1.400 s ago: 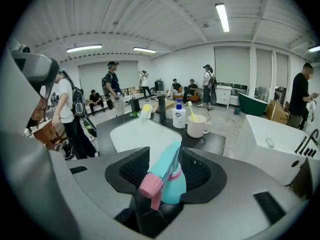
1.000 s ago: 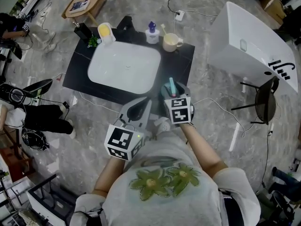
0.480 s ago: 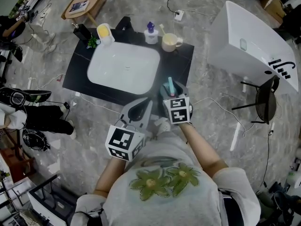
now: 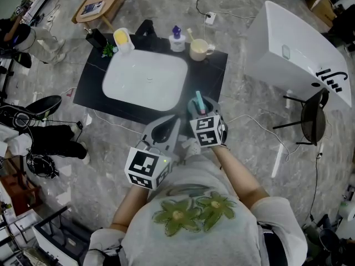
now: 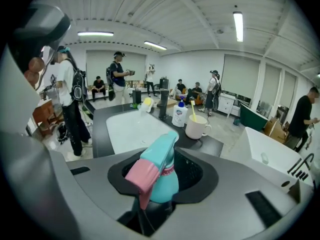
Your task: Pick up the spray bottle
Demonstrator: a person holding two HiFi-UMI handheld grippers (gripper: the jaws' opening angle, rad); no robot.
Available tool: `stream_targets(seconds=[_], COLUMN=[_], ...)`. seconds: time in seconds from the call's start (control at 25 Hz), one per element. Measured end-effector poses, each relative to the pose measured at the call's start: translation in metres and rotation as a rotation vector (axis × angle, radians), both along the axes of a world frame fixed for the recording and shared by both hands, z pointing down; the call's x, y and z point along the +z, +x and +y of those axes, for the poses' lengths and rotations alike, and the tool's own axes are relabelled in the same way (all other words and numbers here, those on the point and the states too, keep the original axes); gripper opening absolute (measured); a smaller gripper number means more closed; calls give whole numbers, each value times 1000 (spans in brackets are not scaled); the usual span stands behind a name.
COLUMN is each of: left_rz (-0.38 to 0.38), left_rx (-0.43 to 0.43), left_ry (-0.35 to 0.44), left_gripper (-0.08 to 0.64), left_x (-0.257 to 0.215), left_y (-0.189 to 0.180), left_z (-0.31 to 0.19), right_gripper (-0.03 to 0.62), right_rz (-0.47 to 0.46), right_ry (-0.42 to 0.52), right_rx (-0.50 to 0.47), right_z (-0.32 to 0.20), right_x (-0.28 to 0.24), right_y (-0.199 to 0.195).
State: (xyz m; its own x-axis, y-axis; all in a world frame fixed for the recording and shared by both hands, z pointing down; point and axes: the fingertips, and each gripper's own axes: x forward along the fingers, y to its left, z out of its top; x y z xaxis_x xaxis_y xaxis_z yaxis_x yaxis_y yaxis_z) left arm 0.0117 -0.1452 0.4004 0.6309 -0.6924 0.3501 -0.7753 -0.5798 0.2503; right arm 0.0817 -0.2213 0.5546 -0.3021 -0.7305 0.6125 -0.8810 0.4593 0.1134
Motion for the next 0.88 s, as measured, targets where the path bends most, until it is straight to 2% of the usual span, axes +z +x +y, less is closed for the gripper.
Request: stream_targets(seconds=[0.16,0.44,0.88], left_rz=[0,0,3], left_rx=[3,11,20], left_ry=[0,3,8], left_gripper=[9,9,9], left_x=[0,-1,-2], left_y=[0,1,-1], left_z=[2,4,6], right_gripper=[138,135,135], right_rz=[13,-16,-29], right_ry=[13,13,17], right_rx=[-28,-83,-72], right_z=[2,6,8], right_x=[0,0,-8], right_y=[-3,-8,-1])
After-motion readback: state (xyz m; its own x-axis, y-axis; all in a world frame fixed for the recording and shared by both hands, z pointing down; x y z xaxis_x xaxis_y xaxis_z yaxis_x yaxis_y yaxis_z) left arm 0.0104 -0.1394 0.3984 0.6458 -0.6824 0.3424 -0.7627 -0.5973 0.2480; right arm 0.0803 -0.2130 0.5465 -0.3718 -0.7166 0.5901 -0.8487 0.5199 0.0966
